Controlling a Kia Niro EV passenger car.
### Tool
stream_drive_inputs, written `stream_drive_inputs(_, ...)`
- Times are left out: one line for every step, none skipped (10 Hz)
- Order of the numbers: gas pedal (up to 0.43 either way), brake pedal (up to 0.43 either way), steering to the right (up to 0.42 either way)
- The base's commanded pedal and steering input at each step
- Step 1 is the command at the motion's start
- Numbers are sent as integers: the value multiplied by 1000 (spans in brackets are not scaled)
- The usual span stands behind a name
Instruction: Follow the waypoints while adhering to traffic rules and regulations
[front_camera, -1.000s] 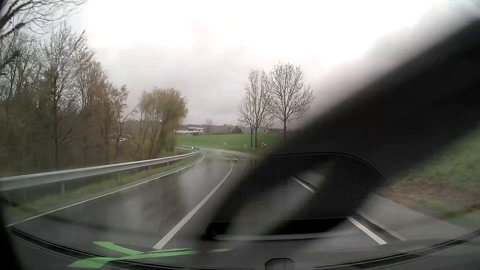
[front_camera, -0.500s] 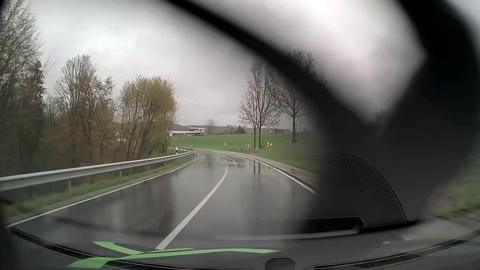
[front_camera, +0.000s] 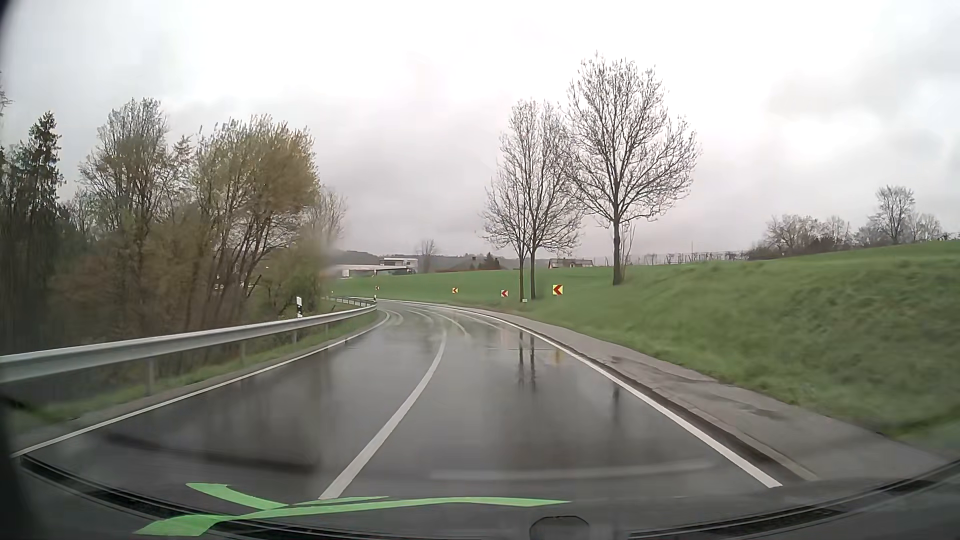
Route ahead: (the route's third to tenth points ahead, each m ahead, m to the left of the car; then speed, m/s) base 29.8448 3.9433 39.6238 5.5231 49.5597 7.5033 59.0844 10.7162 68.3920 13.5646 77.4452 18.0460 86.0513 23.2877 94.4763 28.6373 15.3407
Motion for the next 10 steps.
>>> stream_drive_inputs(0,0,-18)
stream_drive_inputs(8,0,-20)
stream_drive_inputs(20,0,-21)
stream_drive_inputs(28,0,-21)
stream_drive_inputs(28,0,-22)
stream_drive_inputs(28,0,-23)
stream_drive_inputs(28,0,-23)
stream_drive_inputs(0,0,-25)
stream_drive_inputs(0,0,-28)
stream_drive_inputs(0,0,-29)
